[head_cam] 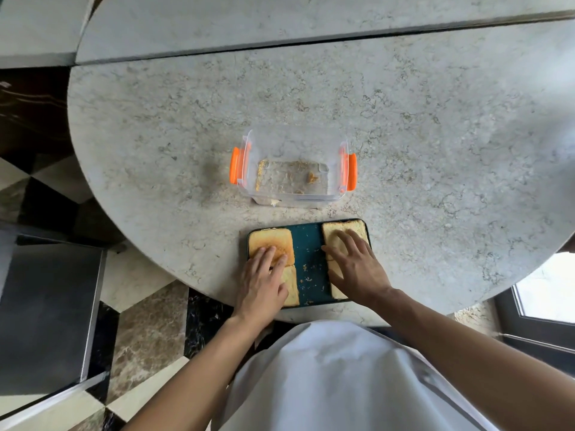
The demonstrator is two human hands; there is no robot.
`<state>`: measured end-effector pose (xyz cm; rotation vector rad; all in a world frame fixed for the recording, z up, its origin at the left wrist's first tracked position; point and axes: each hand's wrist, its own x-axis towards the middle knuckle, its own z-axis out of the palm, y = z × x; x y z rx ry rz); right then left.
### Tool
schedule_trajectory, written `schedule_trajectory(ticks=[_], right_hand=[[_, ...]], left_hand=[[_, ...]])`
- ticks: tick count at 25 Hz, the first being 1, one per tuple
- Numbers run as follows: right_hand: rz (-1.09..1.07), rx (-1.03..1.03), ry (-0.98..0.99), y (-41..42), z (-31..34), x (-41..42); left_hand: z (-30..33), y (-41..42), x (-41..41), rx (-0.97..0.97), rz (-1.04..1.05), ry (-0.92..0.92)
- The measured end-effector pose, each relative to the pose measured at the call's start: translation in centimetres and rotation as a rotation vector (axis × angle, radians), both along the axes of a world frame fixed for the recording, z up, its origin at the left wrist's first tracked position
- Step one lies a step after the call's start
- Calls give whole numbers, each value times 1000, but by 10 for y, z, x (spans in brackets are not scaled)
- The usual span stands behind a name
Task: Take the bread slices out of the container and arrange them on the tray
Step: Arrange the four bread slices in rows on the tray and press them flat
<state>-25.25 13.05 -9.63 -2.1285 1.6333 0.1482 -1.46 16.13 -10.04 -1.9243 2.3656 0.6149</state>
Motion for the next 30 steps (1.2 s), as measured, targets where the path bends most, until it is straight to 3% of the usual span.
schedule_trajectory(ticks=[9,13,19,23,30], right_hand=[[-110,-26,-42,10,-2,7],[-73,-49,-38,6,-7,4],[-28,-20,-56,6,-5,-1],[36,-8,-65,2,-1,-8],[175,48,12,-6,-7,-21]], left_hand=[[-4,-11,-6,-55,-1,2],[1,-18,-5,-67,-20,-30],[12,-13,-15,90,-17,-132],[17,-2,-29,185,90,-134],[14,-2,-39,119,166,-89]])
